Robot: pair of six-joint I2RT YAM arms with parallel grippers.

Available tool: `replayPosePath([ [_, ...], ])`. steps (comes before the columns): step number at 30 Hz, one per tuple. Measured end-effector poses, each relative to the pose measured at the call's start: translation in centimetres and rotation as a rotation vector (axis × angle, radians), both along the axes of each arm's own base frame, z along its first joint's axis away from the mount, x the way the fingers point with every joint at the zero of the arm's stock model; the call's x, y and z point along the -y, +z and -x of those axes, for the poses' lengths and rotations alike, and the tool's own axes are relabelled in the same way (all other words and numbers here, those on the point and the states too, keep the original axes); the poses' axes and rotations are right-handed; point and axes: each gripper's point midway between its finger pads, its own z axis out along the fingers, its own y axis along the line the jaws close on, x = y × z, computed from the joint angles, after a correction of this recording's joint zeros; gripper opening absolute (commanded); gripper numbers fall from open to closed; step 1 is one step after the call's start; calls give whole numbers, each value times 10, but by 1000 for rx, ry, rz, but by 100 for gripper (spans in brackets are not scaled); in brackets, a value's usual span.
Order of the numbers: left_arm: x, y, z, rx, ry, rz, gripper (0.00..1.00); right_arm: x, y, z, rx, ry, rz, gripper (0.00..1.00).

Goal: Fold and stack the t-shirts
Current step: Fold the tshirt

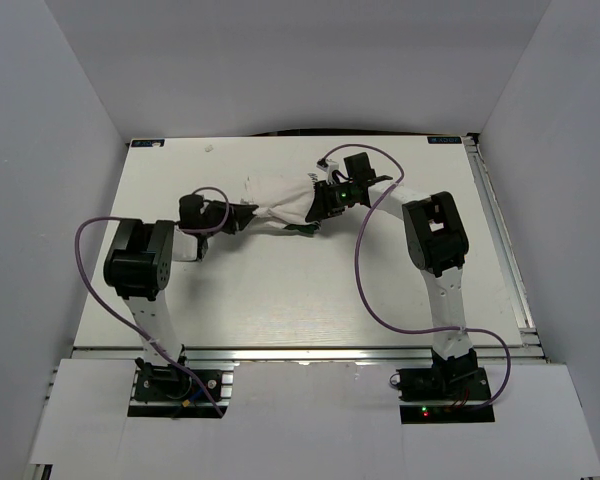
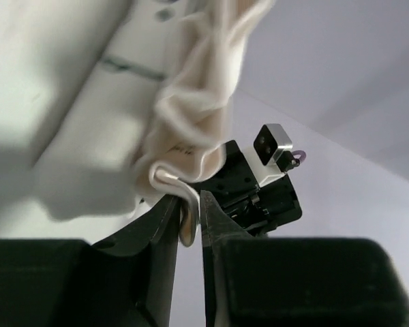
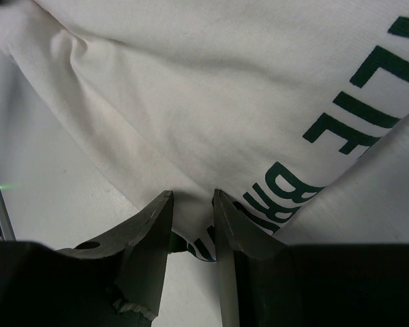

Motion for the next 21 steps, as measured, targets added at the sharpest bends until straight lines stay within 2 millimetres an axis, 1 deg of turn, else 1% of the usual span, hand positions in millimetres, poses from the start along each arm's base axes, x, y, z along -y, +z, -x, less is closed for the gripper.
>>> replayPosePath([
  [4,-5,21,-20,93,-57,-76,28,0,0,0,-1,-2,0,37],
  [7,-3,39,-32,163,-108,-125,28,0,0,0,-2,-2,1,37],
  [11,1,57,-40,232,-173,-175,30,1,0,0,-2,-4,1,37],
  [12,2,58,-40,241,-187,-185,37,1,0,0,-2,-4,1,37],
  [14,3,58,-40,244,-211,-206,41,1,0,-1,-2,-4,1,37],
  [15,3,56,-39,238,-222,-218,47,1,0,0,-2,-4,1,37],
  [17,2,50,-37,216,-241,-250,54,1,0,-1,-2,-4,1,37],
  [18,0,46,-36,202,-245,-270,59,1,0,-1,-2,-4,1,37],
  [19,-3,43,-36,189,-244,-296,71,1,0,-1,-2,-4,1,37],
  [20,-6,40,-34,175,-243,-322,74,1,0,-1,-2,-4,1,37],
  [21,-10,37,-32,156,-235,-342,83,1,0,-1,-2,-4,1,37],
])
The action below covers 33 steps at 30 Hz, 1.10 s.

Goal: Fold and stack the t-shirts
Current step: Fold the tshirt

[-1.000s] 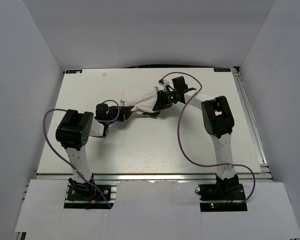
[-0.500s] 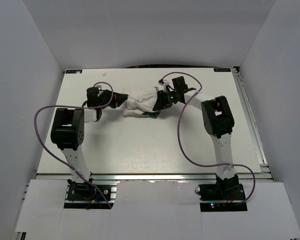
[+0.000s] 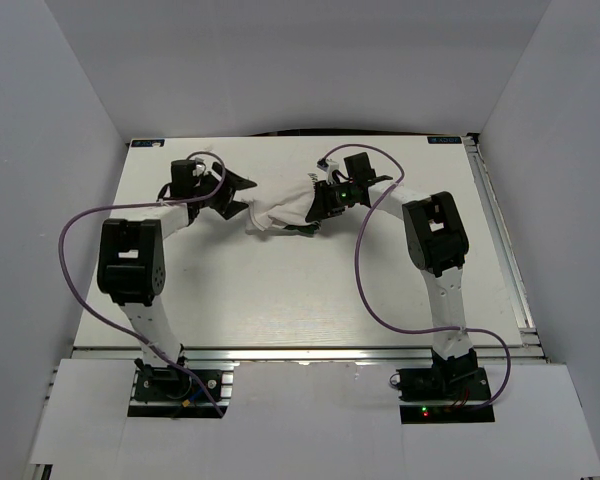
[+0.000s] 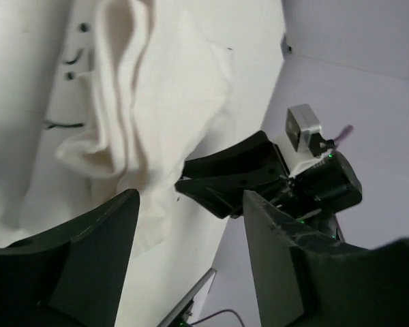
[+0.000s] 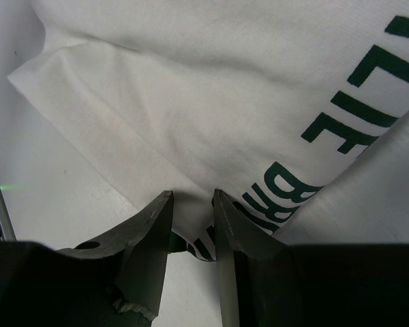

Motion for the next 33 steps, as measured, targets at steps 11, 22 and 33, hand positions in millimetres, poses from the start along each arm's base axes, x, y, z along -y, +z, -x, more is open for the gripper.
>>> replayPosePath([
  [11,-12,-4,80,-118,91,51,93,0,0,0,0,0,0,37],
  [22,36,-34,97,-265,71,124,92,0,0,0,0,0,0,38],
  [33,35,-52,62,-310,168,157,69,0,0,0,0,0,0,38],
])
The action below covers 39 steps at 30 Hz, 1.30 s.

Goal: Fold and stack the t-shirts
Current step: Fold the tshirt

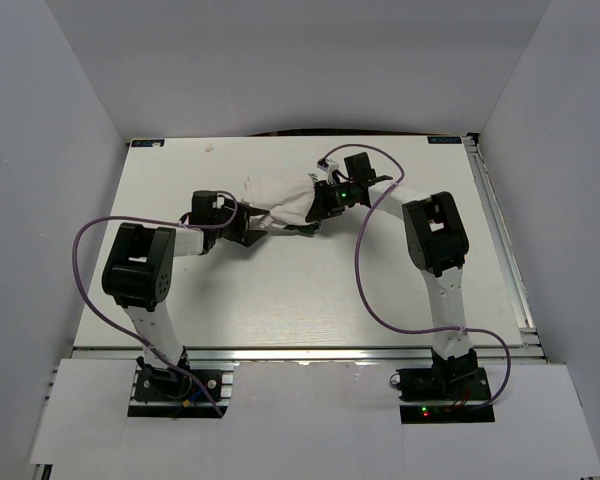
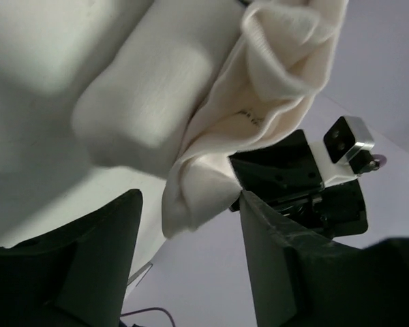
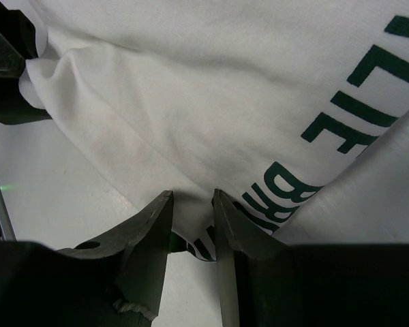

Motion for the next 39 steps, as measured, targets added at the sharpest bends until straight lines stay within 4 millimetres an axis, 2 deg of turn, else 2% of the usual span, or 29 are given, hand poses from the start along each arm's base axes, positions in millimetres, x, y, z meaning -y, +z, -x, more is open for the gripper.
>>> replayPosePath([
  [4,3,4,-14,16,12,20,56,0,0,0,0,0,0,38],
  [15,5,10,-18,22,18,54,49,0,0,0,0,0,0,38],
  [17,6,12,-18,24,16,61,50,0,0,0,0,0,0,38],
  [20,8,14,-18,26,8,76,59,0,0,0,0,-1,1,38],
  [27,10,19,-16,19,-2,105,60,0,0,0,1,-2,2,37],
  [29,9,18,-15,17,-5,108,57,0,0,0,1,-2,2,38],
  [39,5,17,-14,19,1,120,28,0,0,0,0,-2,2,38],
])
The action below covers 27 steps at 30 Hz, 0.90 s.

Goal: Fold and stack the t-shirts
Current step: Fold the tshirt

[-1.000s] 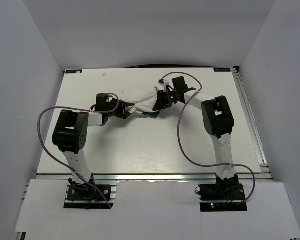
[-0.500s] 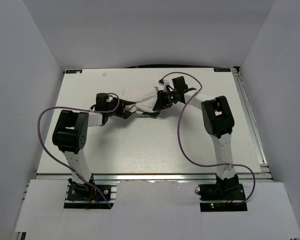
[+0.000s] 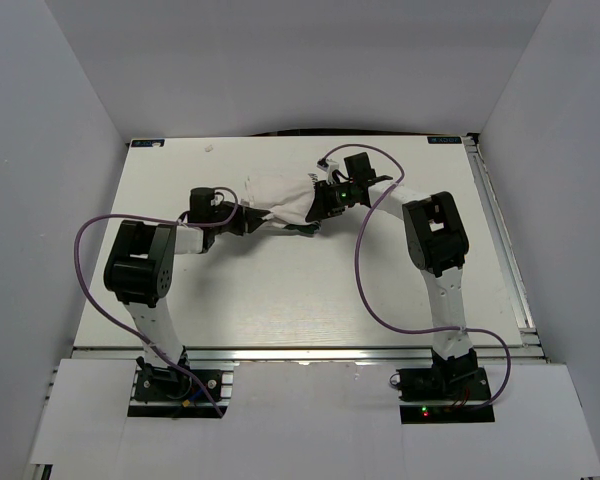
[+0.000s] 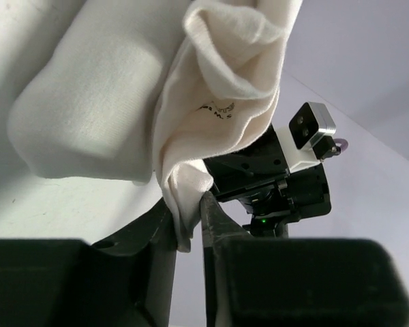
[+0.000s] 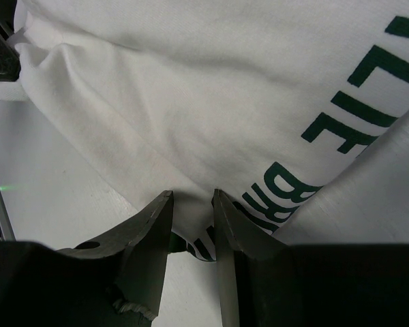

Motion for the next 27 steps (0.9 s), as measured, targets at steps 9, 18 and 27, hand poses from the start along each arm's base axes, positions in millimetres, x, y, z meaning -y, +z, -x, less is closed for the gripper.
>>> replayPosePath([
  [9,-4,0,-4,26,-4,2,2,0,0,0,0,0,0,38],
  [18,-16,2,-3,88,-75,-40,1,0,0,0,0,-1,1,37],
  [27,-32,17,-14,174,-227,-199,8,3,-3,-3,5,-20,21,37],
])
